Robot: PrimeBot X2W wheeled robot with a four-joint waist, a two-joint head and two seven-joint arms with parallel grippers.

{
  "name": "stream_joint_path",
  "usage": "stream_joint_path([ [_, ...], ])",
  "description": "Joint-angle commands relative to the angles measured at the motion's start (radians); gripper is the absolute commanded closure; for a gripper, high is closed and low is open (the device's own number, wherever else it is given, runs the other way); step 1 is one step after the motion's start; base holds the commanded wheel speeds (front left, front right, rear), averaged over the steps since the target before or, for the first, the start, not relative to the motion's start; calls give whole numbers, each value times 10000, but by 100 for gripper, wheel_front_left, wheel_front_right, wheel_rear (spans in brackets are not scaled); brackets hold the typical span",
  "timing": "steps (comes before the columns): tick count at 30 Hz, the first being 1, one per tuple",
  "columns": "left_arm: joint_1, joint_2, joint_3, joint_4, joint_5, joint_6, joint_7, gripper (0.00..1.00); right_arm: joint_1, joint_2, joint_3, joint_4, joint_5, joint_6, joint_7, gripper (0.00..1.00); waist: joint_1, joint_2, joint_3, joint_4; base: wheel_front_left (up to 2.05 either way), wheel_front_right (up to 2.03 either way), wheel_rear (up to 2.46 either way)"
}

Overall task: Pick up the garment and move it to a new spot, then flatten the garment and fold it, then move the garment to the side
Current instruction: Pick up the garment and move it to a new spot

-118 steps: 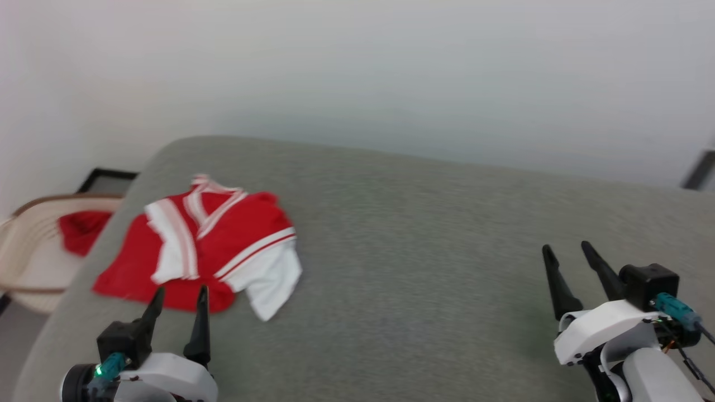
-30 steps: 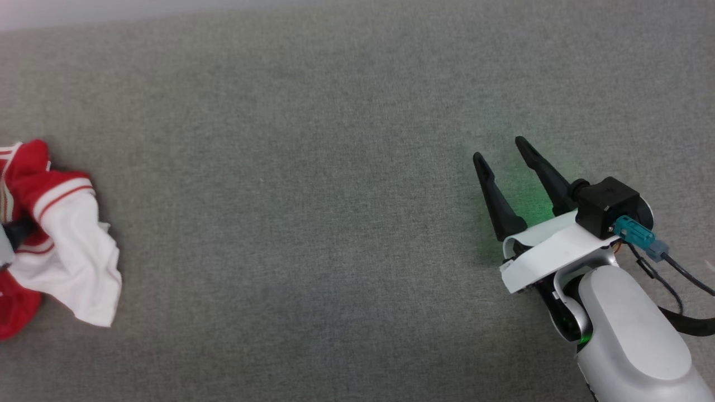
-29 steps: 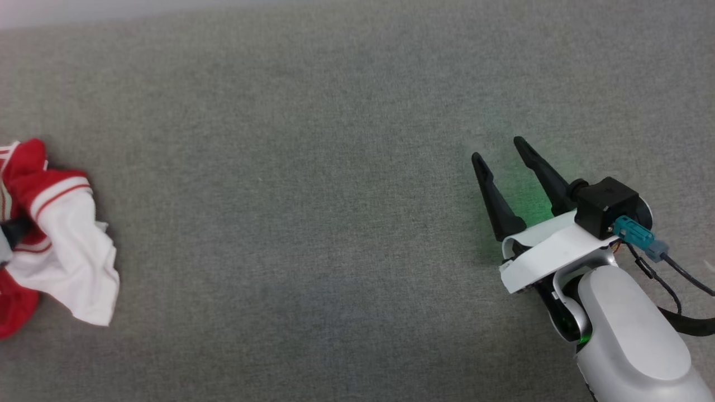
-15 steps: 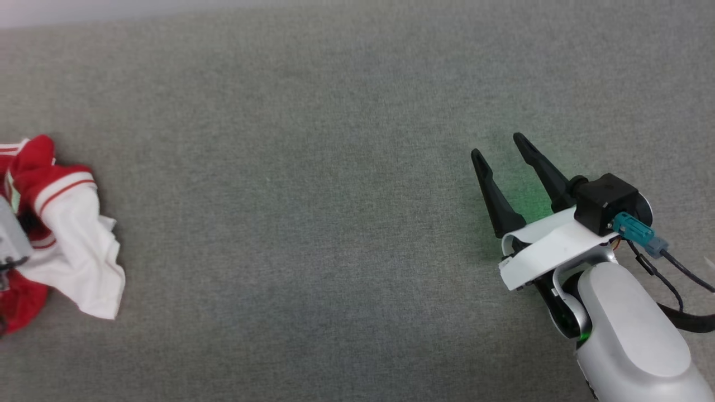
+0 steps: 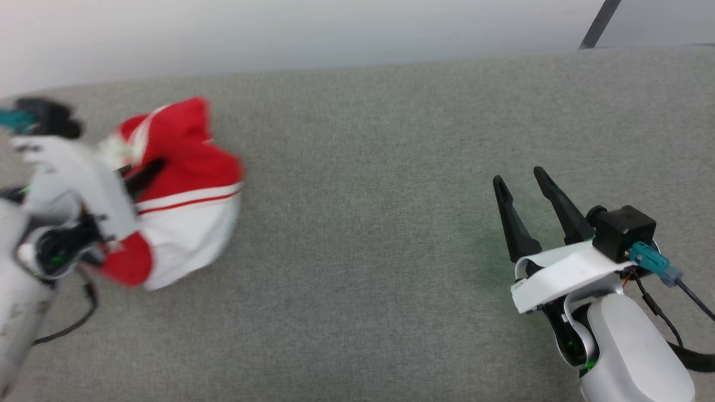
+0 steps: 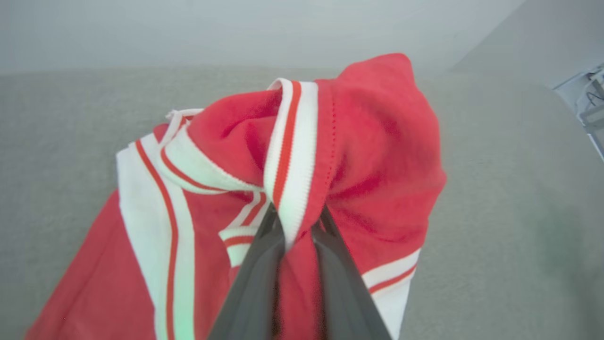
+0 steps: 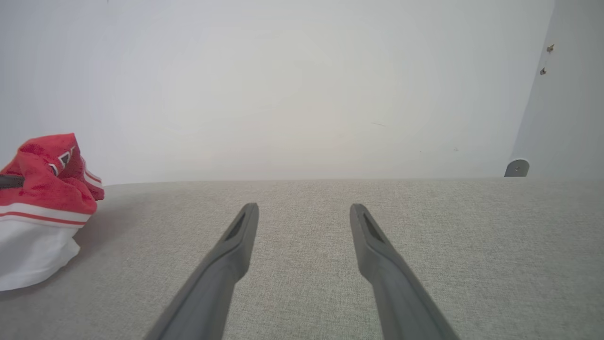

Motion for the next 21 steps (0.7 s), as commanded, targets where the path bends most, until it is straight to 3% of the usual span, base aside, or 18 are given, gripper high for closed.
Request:
stream_joint_path([
  [1,-184,-80,-162,-470,-66,7,-12,100,211,34,-112,-46,63,-1,-46,0,0,0,-208,-110,0,0,0],
  [7,-690,-548,-877,-2613,-345,7,359,100,553,228,-718,-285,176,-3,-46,0,0,0,-244,-623,0,0,0],
  [12,-1158,-1260,-1428,-3805,-578,7,702,100,690,402,-1363,-631,232,-1,-46,0,0,0,10,-1233,0,0,0],
  [21,-1872,-2622,-2541,-3021,-372,7,874,100,670,687,-2319,-1226,248,-1,-46,0,0,0,791,-2473,0,0,0],
])
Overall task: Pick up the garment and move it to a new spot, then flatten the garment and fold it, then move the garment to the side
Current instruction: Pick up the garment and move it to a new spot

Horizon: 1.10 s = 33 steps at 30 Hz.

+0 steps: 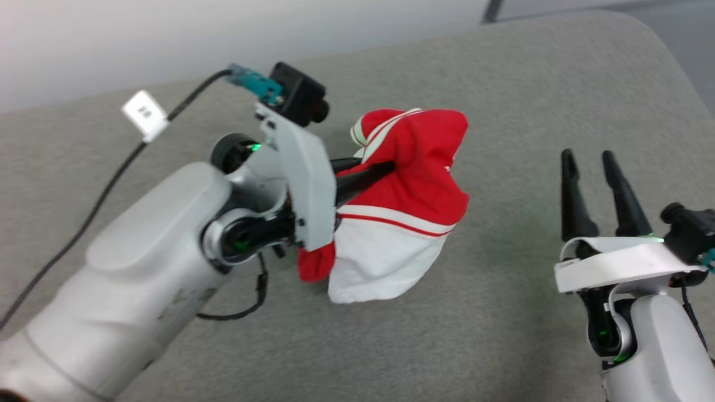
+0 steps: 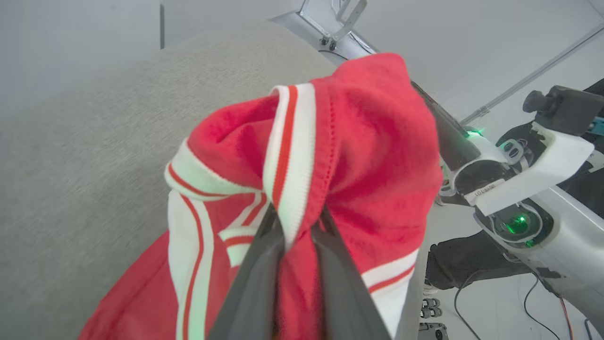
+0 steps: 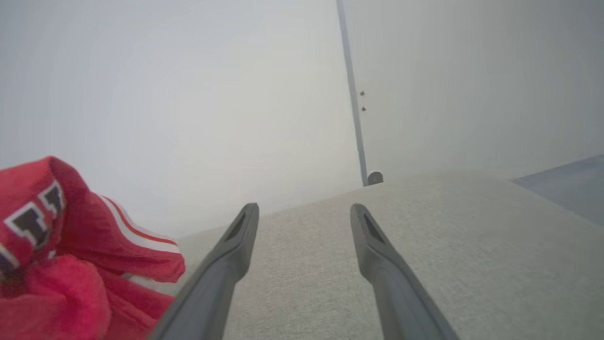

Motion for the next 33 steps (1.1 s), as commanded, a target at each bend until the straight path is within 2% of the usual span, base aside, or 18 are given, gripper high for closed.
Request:
stream_joint_path([
  [1,-188,-212,-128,356,-7,7,-68,100,114,58,-173,-104,22,1,-46,0,0,0,612,-706,0,0,0],
  [4,-357,-520,-368,1248,-137,7,-139,100,159,113,-275,-204,162,1,-46,0,0,0,840,-1021,0,0,0],
  [8,-598,-653,-620,2357,-166,7,-452,100,101,139,-49,-275,564,1,-46,0,0,0,1121,-1482,0,0,0],
  [14,-839,-522,-1430,3730,5,9,-439,100,23,145,261,-325,1109,1,-46,0,0,0,1377,-1935,0,0,0],
  [22,-768,-480,-2558,4623,-186,30,487,100,-175,145,347,-391,1275,1,-46,0,0,0,1541,-2182,0,0,0],
  [27,-727,-420,-3185,4749,-155,58,504,100,-215,145,379,-424,1278,1,-46,0,0,0,1586,-2205,0,0,0],
  [28,-747,-437,-3251,4733,-191,64,448,95,-208,145,393,-433,1244,1,-46,0,0,0,1579,-2175,0,0,0],
  [29,-783,-446,-3312,4638,-214,64,393,77,-197,146,426,-429,1199,1,-46,0,0,0,1563,-2134,0,0,0],
  [30,-807,-447,-3333,4578,-301,64,295,50,-189,147,470,-410,1157,1,-46,0,0,0,1539,-2079,0,0,0],
  [31,-841,-457,-3342,4495,-359,62,229,16,-188,145,512,-381,1088,1,-46,0,0,0,1507,-2013,0,0,0],
  [32,-892,-454,-3361,4379,-408,50,153,4,-193,145,586,-353,1014,1,-46,0,0,0,1470,-1939,0,0,0],
  [33,-951,-440,-3369,4285,-461,38,14,0,-198,147,670,-320,973,1,-46,0,0,0,1414,-1846,0,0,0],
])
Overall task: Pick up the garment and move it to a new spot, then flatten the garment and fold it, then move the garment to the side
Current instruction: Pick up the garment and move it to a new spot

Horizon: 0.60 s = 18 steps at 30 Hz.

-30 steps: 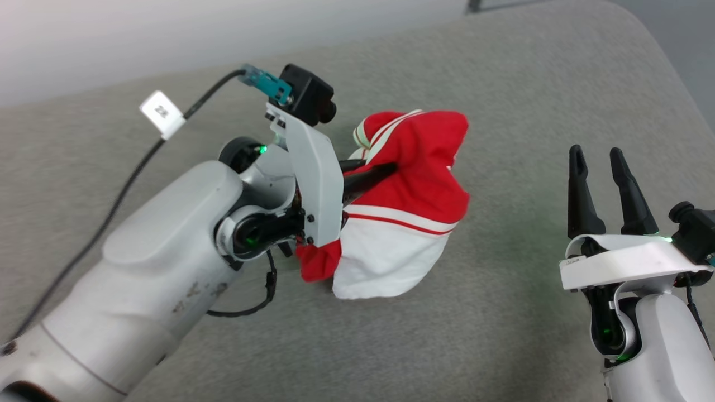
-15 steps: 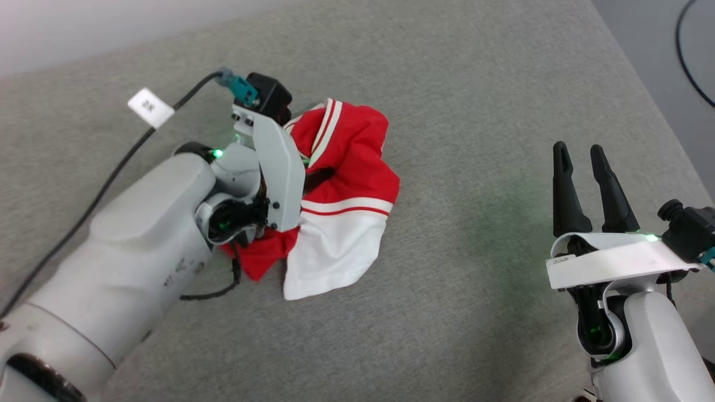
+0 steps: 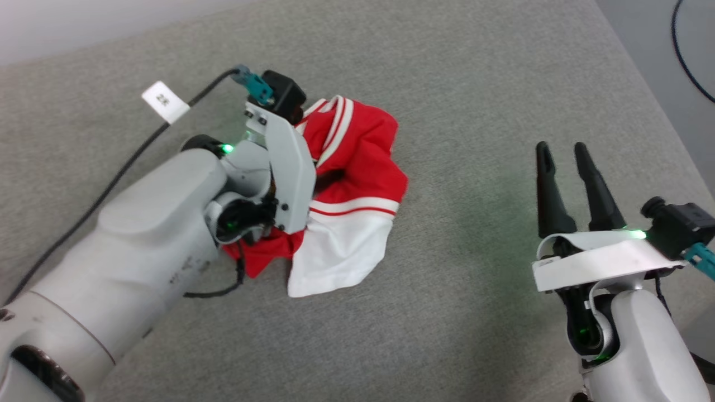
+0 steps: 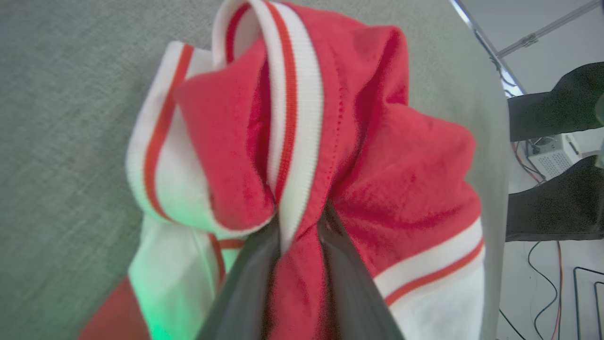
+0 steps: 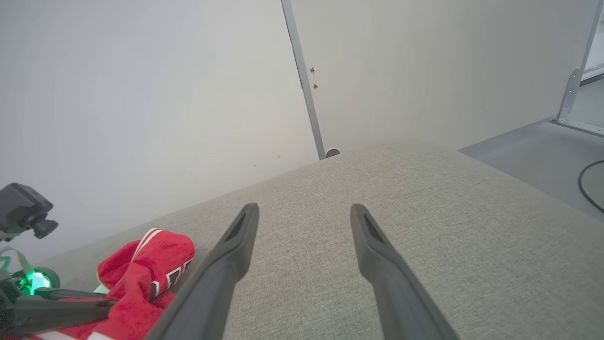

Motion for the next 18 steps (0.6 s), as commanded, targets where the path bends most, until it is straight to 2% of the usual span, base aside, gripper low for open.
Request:
stream_joint_path([
  [1,613,76,-397,130,-42,76,61,0,-90,23,96,39,-61,1,-46,0,0,-1,-161,240,0,0,0],
  [11,356,127,-145,-1220,-700,53,-2181,0,-188,-28,124,435,-1095,1,-48,0,0,-1,-1006,1840,0,0,0],
  [18,1273,579,211,-1920,-1435,53,-4137,0,96,-486,103,835,-1419,1,-47,0,0,-1,-1875,3041,0,0,0],
])
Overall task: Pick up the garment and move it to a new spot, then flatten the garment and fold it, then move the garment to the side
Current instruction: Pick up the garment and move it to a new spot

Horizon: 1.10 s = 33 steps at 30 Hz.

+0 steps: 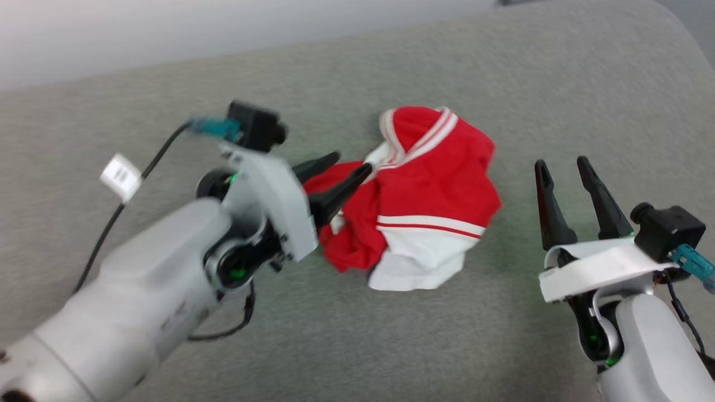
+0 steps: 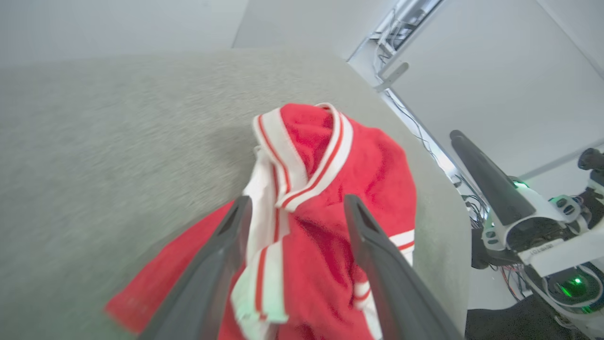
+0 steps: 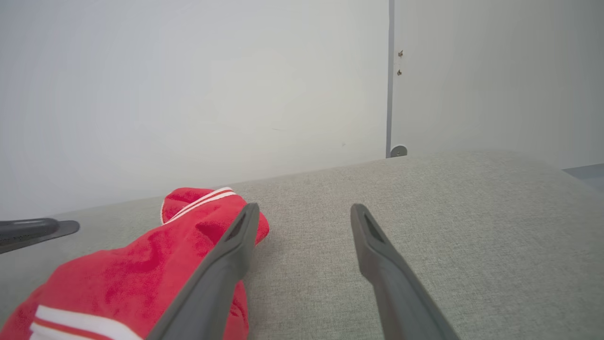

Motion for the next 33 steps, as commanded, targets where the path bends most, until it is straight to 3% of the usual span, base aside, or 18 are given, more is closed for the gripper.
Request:
stream_joint_path([
  [1,419,122,8,5,-84,25,-341,0,265,-125,1,90,-70,1,-47,0,0,-1,-949,1043,0,0,0],
  [9,2544,419,125,425,-787,24,-2240,0,955,-731,-25,521,-146,1,-46,0,0,-1,-1744,2305,0,0,0],
  [19,4665,1173,769,655,-619,24,-2941,0,2034,-1216,-433,570,-68,1,116,0,0,-1,-2481,3345,0,0,0],
  [25,5848,1238,2623,745,1295,27,-2939,0,2659,-1348,-901,419,-64,-1,259,0,0,-1,-2796,3623,0,0,0],
  [33,7818,742,6012,-175,3688,373,-2942,0,3304,-1369,-1442,103,-64,-1,461,0,0,-1,-3191,3602,0,0,0],
])
